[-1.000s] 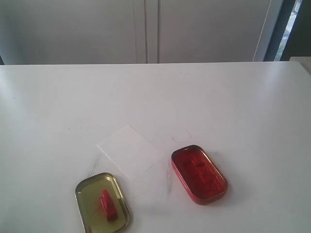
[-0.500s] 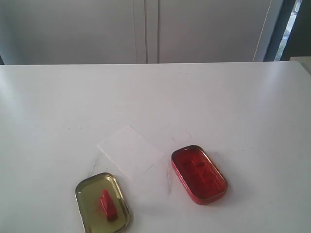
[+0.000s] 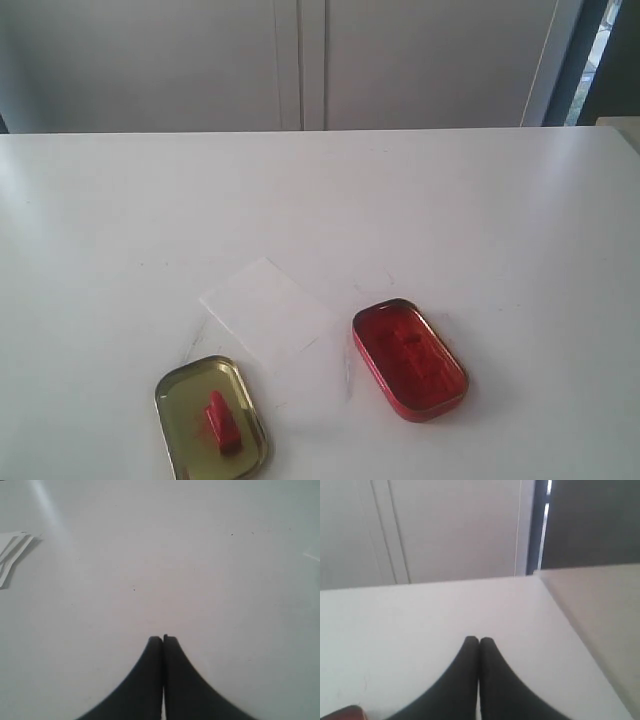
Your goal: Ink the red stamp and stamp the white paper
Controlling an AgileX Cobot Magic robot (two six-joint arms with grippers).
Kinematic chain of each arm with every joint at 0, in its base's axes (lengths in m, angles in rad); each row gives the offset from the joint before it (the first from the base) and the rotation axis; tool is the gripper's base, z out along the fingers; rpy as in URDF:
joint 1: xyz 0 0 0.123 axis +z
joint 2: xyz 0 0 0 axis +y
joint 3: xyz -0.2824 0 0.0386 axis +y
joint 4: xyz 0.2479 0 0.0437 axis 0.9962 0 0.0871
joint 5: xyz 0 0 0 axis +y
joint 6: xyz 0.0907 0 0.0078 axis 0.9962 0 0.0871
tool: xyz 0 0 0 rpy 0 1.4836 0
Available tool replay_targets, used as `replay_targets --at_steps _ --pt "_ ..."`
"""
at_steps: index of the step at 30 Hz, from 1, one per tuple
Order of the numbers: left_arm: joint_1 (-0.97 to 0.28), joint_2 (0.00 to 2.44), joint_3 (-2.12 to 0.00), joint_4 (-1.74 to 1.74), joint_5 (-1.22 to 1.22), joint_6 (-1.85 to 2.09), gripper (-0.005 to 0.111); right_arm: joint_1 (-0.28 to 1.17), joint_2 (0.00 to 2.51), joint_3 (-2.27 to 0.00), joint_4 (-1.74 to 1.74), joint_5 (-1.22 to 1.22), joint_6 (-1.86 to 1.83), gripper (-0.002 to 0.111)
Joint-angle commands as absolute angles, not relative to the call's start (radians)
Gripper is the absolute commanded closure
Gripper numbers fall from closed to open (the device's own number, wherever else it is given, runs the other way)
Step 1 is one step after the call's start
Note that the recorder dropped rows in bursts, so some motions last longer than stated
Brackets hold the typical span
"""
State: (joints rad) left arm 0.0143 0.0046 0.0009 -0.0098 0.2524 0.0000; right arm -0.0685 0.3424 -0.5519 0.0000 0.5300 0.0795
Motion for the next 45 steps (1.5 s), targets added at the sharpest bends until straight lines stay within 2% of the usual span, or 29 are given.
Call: replay_targets --at_steps 1,7,20,33,45 --pt "0.010 0.000 0.000 -0.022 0.254 0.000 0.107 -0.073 0.484 -0.661 0.077 0.719 0.086 0.108" --pt "0.010 0.000 0.000 -0.022 0.254 0.000 0.107 -0.073 0.703 -0.789 0.139 0.938 0.043 0.108" --pt "0.010 0.000 0.000 -0.022 0.254 0.000 0.107 -0.057 0.948 -0.807 0.302 0.966 -0.117 0.108" --pt "0.010 0.000 0.000 -0.022 0.254 0.000 0.107 0.226 1.101 -0.812 0.326 0.923 -0.083 0.108" --pt "0.010 0.000 0.000 -0.022 0.254 0.000 0.107 0.459 1.302 -0.975 0.314 0.909 -0.047 0.108"
